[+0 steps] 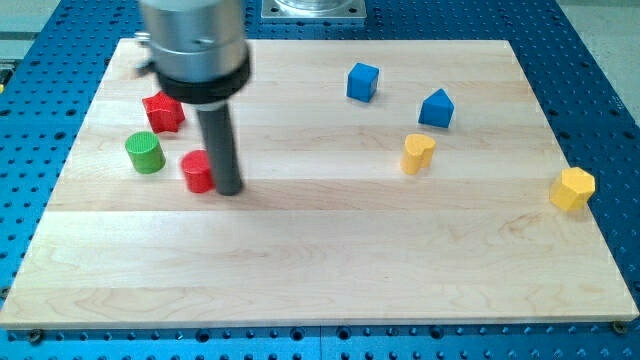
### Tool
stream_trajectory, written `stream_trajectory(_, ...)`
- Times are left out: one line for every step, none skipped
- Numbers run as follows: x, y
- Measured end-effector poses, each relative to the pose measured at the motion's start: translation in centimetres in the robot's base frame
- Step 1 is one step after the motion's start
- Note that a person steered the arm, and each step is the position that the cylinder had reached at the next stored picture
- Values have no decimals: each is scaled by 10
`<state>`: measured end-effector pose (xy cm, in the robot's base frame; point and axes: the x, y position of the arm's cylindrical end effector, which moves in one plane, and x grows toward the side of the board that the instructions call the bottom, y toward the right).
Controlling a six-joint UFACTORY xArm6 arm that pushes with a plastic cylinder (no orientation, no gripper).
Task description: Move the red circle below the green circle
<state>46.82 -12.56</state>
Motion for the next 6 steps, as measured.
stream_trajectory(-5,23)
stream_trajectory(-41,20)
stream_trajectory(-24,-16)
stream_trajectory(-4,-39)
stream_trajectory(43,-3)
stream_trajectory(87,13)
